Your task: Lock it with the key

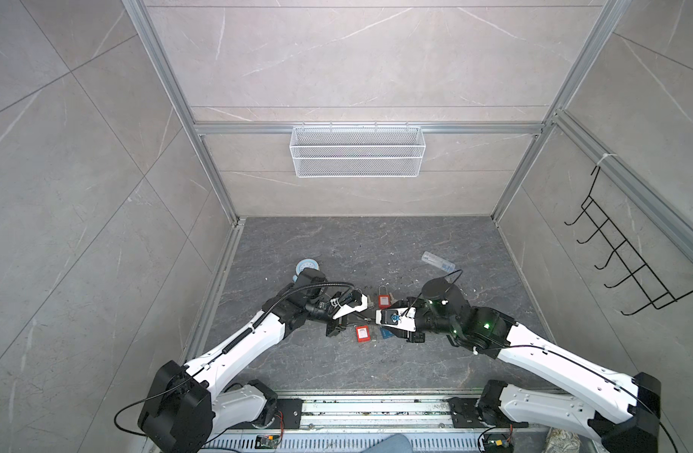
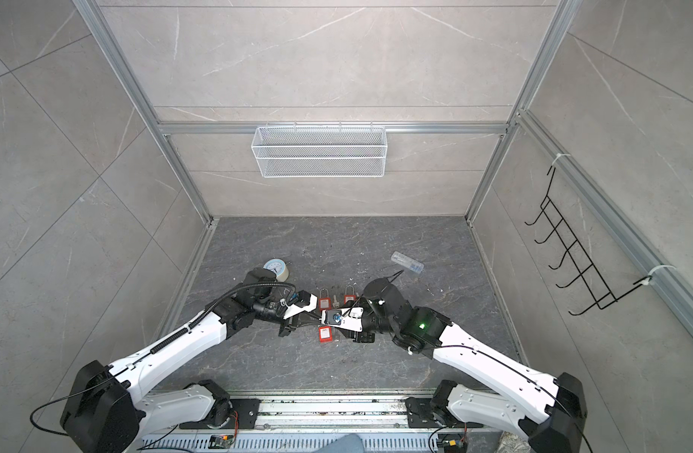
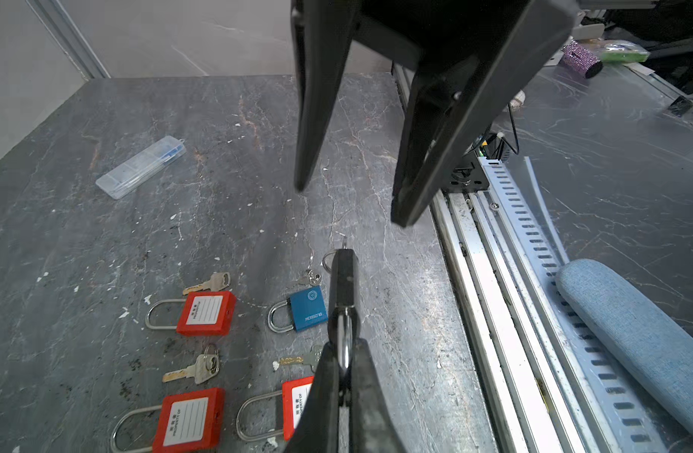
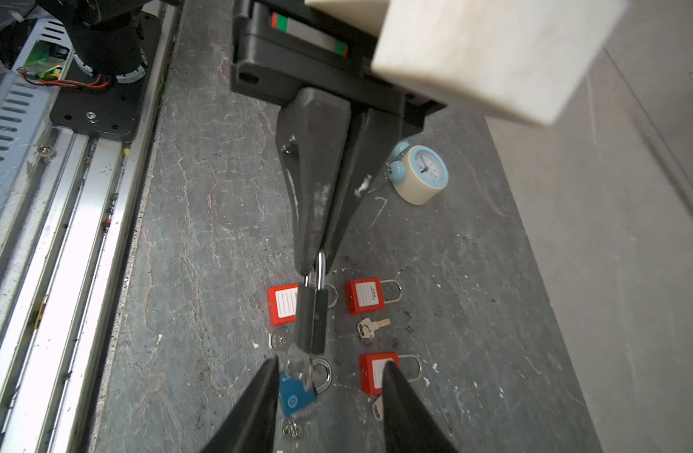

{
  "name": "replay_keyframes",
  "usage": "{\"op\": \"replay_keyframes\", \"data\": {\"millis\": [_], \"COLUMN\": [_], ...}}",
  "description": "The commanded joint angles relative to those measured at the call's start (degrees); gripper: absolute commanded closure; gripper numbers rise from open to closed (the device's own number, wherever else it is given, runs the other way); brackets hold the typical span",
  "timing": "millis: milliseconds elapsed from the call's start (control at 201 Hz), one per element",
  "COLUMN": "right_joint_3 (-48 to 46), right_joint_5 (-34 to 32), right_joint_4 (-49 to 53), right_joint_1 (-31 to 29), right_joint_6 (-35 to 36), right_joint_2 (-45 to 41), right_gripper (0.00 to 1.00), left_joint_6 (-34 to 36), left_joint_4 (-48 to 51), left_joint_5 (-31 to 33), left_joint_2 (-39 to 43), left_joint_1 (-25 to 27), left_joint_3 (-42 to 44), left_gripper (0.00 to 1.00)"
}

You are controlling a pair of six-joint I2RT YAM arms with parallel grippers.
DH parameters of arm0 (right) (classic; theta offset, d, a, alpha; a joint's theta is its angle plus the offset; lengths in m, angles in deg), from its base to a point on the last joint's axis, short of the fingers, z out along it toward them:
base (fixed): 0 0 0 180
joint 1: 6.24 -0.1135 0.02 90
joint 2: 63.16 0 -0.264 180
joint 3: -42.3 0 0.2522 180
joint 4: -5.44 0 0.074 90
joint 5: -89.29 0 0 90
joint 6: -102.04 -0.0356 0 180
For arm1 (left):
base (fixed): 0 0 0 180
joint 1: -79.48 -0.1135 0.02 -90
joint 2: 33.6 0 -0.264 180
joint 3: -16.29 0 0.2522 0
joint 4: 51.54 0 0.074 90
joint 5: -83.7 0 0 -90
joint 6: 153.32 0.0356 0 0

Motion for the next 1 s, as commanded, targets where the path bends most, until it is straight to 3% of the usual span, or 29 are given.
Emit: {"op": "replay_keyframes", "data": {"millis": [0,503,782,991], "right_joint_3": [0.2,2.1,2.0,2.3], "right_joint_5": [-2.3,1.7,1.7,2.2], "right_joint_4": [5.4,2.2,0.8,2.0], "right_joint_1": [-0.2,-0.1,-0.2,-0.1], "right_joint_6": [-2.5,-4.9,-5.1,-4.7], "right_joint_2": [-1.9,6.8,8.7,9.4], "right_gripper": [0.56,0.81,0.83,1.0], "left_joint_6": [2.7,2.1,2.3,3.3], "left_joint_4": [2.9,2.0,2.0,3.8], "left_joint_5": [-2.0,-2.8,-3.3,-2.7], "left_joint_2": [1.4,2.1,1.9,1.9], "left_joint_1": [-0.1,-0.1,0.0,-0.1], "left_joint_3": [-2.4,-1.6,-1.6,-2.2], "left_gripper": [1.0,1.0,1.0,1.0]}}
